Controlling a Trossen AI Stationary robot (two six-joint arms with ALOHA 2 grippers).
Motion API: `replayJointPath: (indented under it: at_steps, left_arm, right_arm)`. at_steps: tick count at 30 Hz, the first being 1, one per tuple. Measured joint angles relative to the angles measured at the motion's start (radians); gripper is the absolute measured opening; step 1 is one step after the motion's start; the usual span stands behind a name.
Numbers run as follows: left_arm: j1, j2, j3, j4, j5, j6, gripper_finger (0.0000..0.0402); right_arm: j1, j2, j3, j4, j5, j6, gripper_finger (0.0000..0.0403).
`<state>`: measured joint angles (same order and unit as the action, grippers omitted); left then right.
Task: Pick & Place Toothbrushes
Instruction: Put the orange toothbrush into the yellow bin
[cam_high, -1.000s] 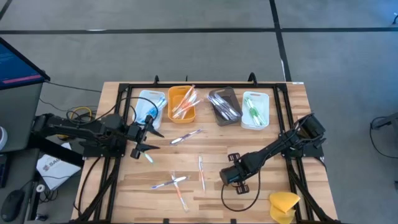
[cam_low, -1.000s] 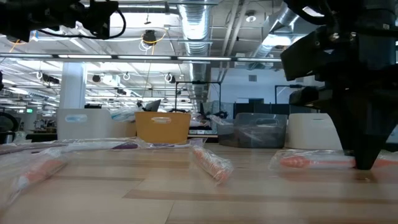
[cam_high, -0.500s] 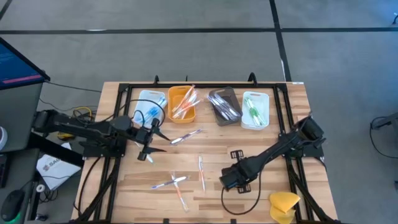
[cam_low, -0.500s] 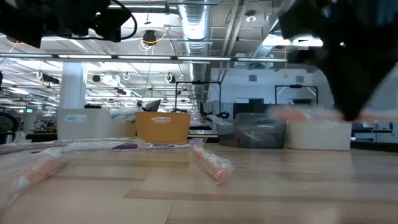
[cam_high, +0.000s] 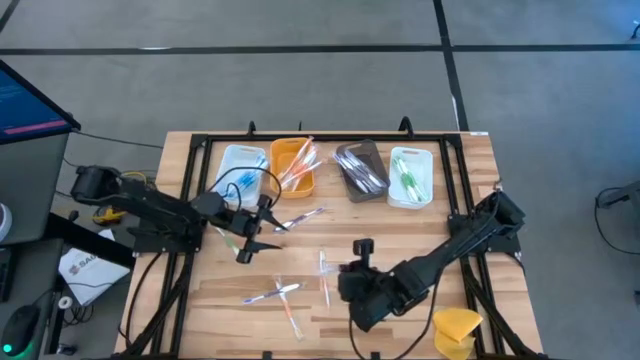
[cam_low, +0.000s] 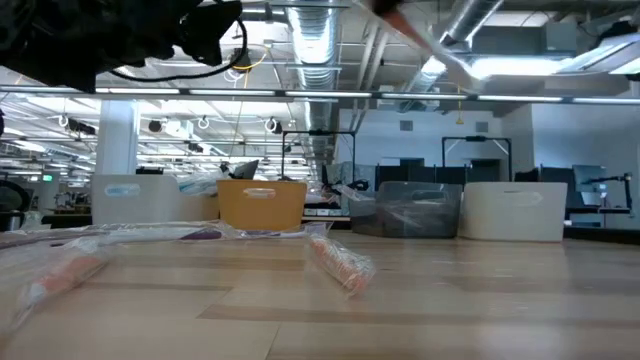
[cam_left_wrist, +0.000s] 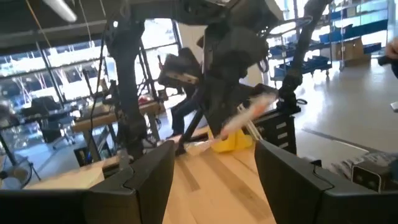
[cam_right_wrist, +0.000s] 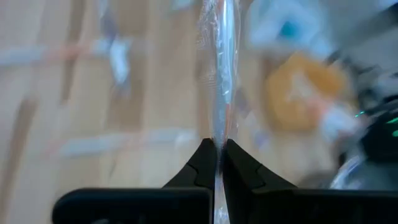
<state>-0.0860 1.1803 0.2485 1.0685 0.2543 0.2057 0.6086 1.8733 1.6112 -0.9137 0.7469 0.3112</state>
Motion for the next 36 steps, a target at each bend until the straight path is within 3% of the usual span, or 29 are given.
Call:
replayJointPath:
  at_steps: [4, 10, 17, 36]
  left_arm:
    - [-0.020, 0.078, 0.000, 0.089, -0.001, 0.083, 0.0218]
    - [-0.061, 0.134, 0.000, 0.175, -0.071, 0.162, 0.0218]
    - [-0.066, 0.135, 0.016, 0.224, -0.149, 0.152, 0.0218]
    - [-0.079, 0.231, 0.106, 0.224, -0.152, 0.128, 0.0218]
  right_arm:
    - [-0.012, 0.000, 0.001, 0.183, 0.126, -0.129, 0.0001]
    - [-0.052, -0.001, 0.002, 0.390, 0.141, -0.277, 0.0001]
    - [-0.109, -0.001, 0.002, 0.402, 0.114, -0.298, 0.0000]
    - [-0.175, -0.002, 0.002, 0.421, 0.069, -0.319, 0.0000]
